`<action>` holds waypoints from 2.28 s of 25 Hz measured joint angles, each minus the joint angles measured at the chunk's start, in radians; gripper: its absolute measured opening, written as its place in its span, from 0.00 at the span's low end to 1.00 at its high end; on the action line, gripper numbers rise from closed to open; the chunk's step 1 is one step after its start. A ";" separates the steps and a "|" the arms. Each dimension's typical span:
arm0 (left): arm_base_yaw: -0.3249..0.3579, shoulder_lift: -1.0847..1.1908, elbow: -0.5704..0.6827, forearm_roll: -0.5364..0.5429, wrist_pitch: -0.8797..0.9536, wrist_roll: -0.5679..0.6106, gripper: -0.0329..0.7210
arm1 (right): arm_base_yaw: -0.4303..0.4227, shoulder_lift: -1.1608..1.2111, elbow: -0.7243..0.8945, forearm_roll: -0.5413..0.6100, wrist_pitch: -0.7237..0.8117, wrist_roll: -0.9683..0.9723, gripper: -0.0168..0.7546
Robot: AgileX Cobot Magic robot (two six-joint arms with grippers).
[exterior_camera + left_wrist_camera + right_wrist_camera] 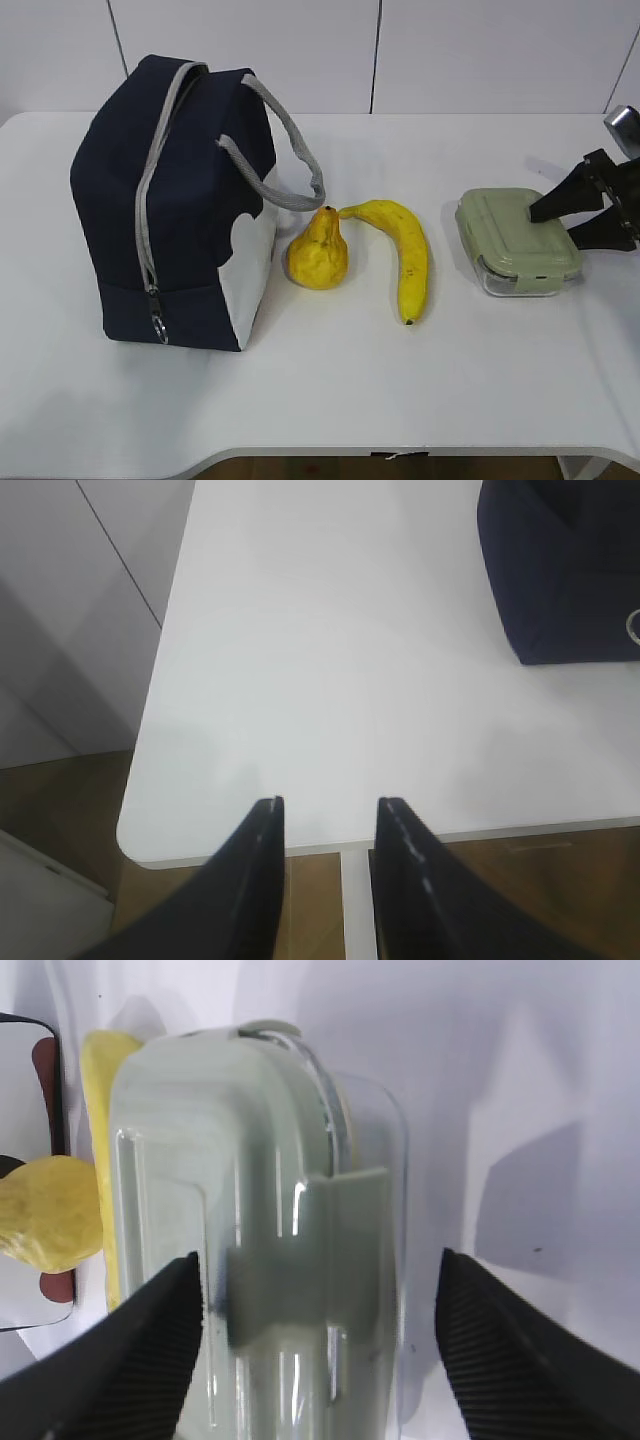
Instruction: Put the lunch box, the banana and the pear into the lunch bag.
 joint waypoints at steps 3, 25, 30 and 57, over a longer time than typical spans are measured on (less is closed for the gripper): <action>0.000 0.000 0.000 0.000 0.000 0.000 0.36 | 0.000 0.001 0.000 0.006 -0.001 0.000 0.76; 0.000 0.000 0.000 0.000 0.000 0.000 0.36 | 0.031 0.020 0.000 0.029 -0.004 -0.028 0.70; 0.000 0.000 0.000 0.000 0.000 0.000 0.36 | 0.032 0.020 0.000 0.033 0.006 -0.029 0.60; 0.000 0.000 0.000 0.000 0.000 0.000 0.36 | 0.032 0.020 0.000 0.033 0.019 0.000 0.50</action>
